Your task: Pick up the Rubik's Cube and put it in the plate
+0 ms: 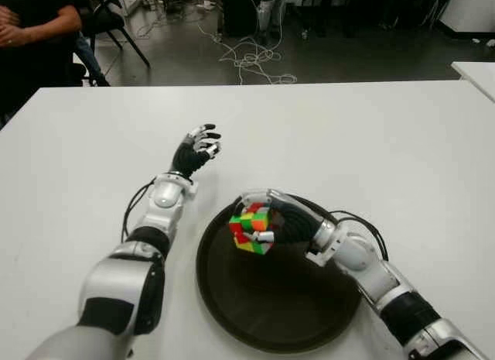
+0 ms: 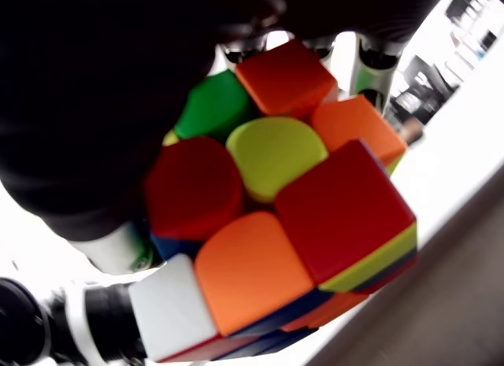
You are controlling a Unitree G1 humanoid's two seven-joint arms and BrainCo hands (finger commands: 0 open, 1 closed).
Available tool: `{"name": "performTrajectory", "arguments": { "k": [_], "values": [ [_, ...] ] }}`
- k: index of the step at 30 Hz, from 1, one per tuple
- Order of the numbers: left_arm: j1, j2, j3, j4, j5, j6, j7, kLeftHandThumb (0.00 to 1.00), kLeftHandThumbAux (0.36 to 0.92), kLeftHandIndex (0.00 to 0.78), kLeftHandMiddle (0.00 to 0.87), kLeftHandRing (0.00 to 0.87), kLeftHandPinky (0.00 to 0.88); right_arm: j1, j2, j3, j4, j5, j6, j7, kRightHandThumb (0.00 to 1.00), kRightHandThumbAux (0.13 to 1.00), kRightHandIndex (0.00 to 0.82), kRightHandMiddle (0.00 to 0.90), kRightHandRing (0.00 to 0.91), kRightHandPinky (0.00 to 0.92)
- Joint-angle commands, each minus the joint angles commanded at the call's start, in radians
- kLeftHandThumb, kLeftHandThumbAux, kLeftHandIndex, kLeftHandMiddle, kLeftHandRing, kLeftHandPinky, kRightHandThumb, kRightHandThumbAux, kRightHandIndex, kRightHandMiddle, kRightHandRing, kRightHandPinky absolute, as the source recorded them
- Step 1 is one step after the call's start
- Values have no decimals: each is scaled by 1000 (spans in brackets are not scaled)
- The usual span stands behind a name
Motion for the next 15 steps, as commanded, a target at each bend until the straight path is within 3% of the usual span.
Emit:
{"name": "performTrajectory", "arguments": {
  "k": [4,10,12,13,15],
  "values": [
    [1,-1,-1,-1,3,-4,5,184,682,191,279,327,367,11,-14,-13,-46,-138,78,-76,828,695,387,491,485,457],
    [1,-1,-1,-1,4,-3,7,177,689,194,280,329,363,10,-34,-5,-94,-229,142,-78,824,700,375,474,383,307],
    [1,-1,-1,-1,3,0,7,200,696,194,280,329,370,6,-48,4,-115,-251,166,-54,734,727,387,294,245,183],
    [1,-1,0,-1,3,0,7,203,697,194,280,329,371,6,-53,8,-125,-258,178,-41,721,731,388,269,225,166],
    [1,0,0,-1,3,1,6,210,697,193,277,327,372,9,-61,12,-152,-265,208,-10,351,816,203,175,147,99]
  ]
}}
